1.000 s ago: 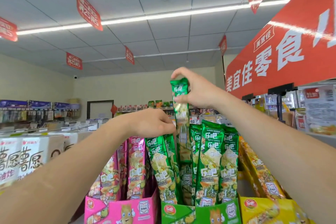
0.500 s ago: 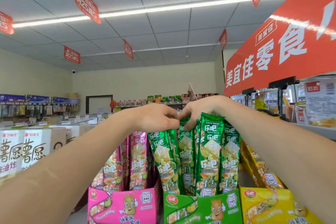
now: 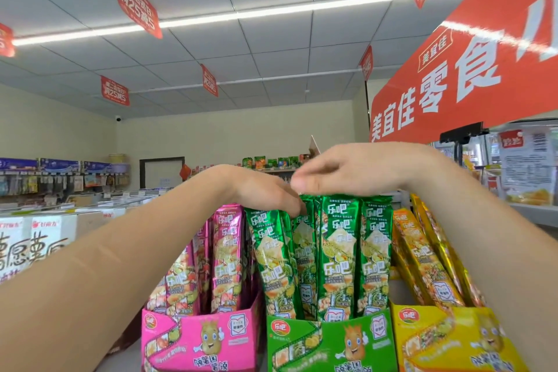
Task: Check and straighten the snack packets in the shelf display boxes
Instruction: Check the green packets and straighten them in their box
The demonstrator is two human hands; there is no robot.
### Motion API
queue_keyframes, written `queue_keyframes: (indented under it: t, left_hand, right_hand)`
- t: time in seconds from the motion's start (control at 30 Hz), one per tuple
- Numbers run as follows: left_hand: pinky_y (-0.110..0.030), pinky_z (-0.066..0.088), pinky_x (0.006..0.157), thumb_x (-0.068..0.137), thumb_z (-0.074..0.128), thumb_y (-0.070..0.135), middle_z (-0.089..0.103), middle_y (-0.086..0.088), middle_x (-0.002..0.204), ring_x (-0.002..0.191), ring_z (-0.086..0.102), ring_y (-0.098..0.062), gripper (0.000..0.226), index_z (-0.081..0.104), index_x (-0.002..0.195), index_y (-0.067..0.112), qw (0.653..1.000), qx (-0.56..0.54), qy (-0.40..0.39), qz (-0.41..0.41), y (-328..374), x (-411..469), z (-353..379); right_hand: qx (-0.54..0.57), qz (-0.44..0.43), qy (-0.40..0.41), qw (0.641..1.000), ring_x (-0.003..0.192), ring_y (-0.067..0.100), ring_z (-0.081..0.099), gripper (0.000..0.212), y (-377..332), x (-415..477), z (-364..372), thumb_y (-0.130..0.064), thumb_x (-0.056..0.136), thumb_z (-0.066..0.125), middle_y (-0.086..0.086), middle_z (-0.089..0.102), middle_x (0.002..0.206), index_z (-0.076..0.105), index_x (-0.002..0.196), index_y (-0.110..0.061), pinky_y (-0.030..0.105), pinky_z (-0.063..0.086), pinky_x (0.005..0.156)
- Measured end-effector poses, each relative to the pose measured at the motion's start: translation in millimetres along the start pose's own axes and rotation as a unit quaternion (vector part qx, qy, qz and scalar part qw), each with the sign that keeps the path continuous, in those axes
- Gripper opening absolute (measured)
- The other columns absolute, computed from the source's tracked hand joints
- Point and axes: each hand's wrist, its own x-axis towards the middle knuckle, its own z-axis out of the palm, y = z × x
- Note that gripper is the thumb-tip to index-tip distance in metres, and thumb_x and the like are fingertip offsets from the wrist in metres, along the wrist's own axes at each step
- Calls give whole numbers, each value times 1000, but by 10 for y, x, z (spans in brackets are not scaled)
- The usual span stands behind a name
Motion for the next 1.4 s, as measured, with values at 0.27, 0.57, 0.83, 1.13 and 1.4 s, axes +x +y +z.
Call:
queue_keyframes:
  t: [0.27,0.57,0.83,1.13,1.4]
  left_hand:
    - [-22,19,110,100,40,18,48,10,146,131,39,-4,37,64,125,31,998,29,62,18,-36,-140,108]
    - [-34,44,98,91,50,52,65,6,126,115,57,-17,40,65,122,31,942,120,306,62,20,-326,359]
    - [-36,40,93,79,66,52,63,-5,120,110,54,-28,63,58,133,21,866,141,479,17,-125,-736,848]
    - [-23,36,79,80,78,33,57,10,96,89,51,-8,39,70,115,18,885,0,465,2,-192,-701,703]
    - [-40,49,85,94,57,7,59,-4,107,97,58,-27,22,53,107,24,838,-142,514,116,-136,-845,552]
  right_hand:
    - [-174,27,169,970,47,-5,47,41,155,-274,468,-26,96,41,-17,68,91,53,132,-42,23,42,57]
    - [-184,-81,465,862,127,20,49,38,92,-498,988,-37,94,48,-1,57,133,61,126,-23,49,31,102]
    - [-105,-59,441,889,76,29,64,27,-505,-827,1811,-17,77,57,6,68,89,72,97,-7,41,57,57]
    - [-112,101,294,944,100,29,67,52,-652,-785,2145,-22,67,81,7,71,106,68,117,-12,42,57,77]
    - [-44,99,326,939,106,25,64,53,-694,-810,2172,-14,73,74,5,66,118,60,124,-15,44,54,79]
